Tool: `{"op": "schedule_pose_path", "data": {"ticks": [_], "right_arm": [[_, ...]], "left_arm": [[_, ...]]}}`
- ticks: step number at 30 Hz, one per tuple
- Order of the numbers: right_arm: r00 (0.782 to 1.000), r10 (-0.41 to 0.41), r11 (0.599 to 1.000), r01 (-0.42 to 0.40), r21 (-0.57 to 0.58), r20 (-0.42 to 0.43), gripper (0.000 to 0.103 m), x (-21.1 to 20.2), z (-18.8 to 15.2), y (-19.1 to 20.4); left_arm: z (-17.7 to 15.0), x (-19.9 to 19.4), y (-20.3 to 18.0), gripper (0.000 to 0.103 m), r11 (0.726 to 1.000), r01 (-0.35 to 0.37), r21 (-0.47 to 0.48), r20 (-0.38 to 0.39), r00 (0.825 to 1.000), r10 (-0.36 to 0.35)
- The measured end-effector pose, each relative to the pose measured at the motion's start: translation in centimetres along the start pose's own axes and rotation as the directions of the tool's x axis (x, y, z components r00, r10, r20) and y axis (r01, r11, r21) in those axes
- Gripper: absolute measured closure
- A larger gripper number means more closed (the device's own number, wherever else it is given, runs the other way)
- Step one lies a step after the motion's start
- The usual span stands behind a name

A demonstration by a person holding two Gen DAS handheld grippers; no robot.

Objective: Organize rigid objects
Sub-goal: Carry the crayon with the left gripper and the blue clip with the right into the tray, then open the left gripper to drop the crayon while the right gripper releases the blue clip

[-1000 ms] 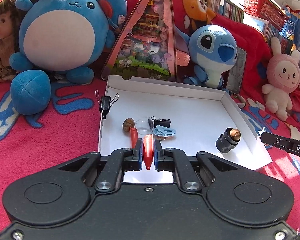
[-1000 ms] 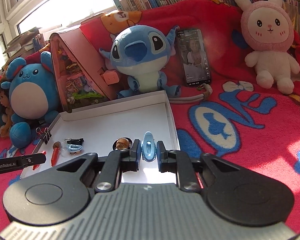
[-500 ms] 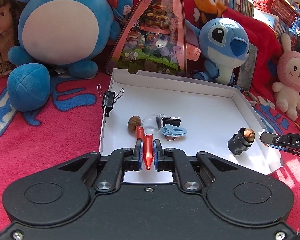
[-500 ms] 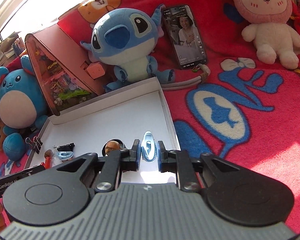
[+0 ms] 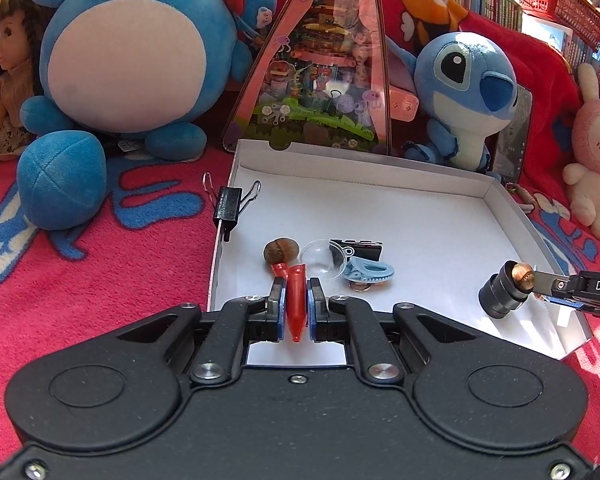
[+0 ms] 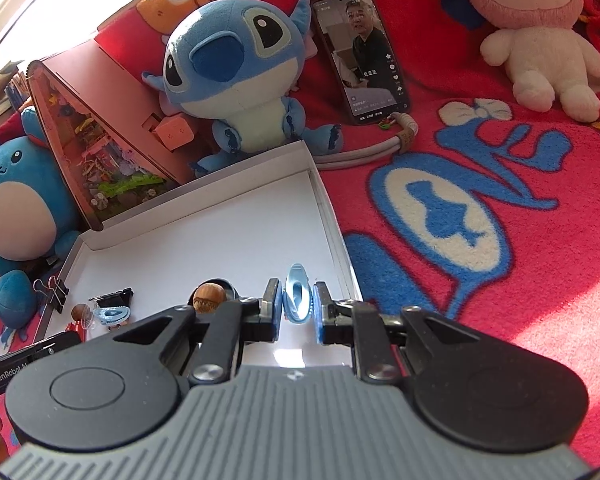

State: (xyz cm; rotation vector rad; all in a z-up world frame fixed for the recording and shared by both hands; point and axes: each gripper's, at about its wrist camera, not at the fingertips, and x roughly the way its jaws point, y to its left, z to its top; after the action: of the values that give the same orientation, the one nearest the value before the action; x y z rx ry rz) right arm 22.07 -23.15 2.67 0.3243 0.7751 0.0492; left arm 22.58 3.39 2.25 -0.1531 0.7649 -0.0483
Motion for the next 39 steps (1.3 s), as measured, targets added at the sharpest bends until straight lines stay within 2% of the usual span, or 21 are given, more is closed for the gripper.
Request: {"op": "schedule_pose_path", "data": {"ticks": [13,17,19,21,24,27,31,34,36,39], "right_arm": [[1.0,-0.001,1.0,0.001,0.006,-0.003,0.082,0.3,0.1,-0.2],[1.0,0.004,1.0,-0.004,0.001,0.007,0.078,0.2,0.0,-0.2],[1.0,0.005,1.0,-0.005,0.003,0.015,0.078,0.0,0.0,-0.2],[1.0,0.007,1.0,-0.007,0.004,0.021,0.077,-0.2,0.0,-0.2],[1.0,0.002,1.0,-0.002,-0.009,0.03,0.072,-0.5,0.0,-0.2],[0.999,0.0,1.0,0.001,-0.022,0.039,0.064,-0.7,-0.1,-0.1],[0.999,0.001,0.999,0.001,-0.035,0.051,0.058,-1.1,-0.2,0.1],[0.997,-0.002,0.998,0.006,-0.055,0.076,0.056,-1.6,-0.5,0.3],[0.995,-0.01,0.997,0.018,-0.078,0.101,0.047,-2.1,-0.7,0.6],[0.989,-0.026,0.993,0.043,-0.112,0.149,0.036,-3.1,-1.0,1.0]], "left_arm": [[-0.2,0.4,-0.1,0.091,1.0,-0.016,0.013,0.002,1.0,0.016],[-0.3,0.3,-0.2,0.091,1.0,-0.013,0.017,0.003,1.0,0.013],[-0.3,0.3,-0.3,0.087,1.0,-0.011,0.016,0.005,1.0,0.011],[-0.4,0.1,-0.4,0.078,1.0,-0.014,0.022,0.011,1.0,0.014],[-0.4,-0.2,-0.6,0.07,0.999,-0.019,0.036,0.022,1.0,0.018],[-0.4,-0.5,-0.7,0.064,0.999,-0.016,0.039,0.027,1.0,0.015],[-0.5,-0.9,-0.9,0.059,0.999,-0.012,0.047,0.034,0.999,0.01],[-0.6,-1.5,-1.0,0.044,0.999,-0.004,0.048,0.049,0.999,0.002],[-0.6,-1.9,-1.0,0.033,0.999,-0.003,0.049,0.062,0.998,0.0],[-0.7,-2.7,-1.1,0.023,0.998,-0.007,0.057,0.082,0.997,0.002]]}}
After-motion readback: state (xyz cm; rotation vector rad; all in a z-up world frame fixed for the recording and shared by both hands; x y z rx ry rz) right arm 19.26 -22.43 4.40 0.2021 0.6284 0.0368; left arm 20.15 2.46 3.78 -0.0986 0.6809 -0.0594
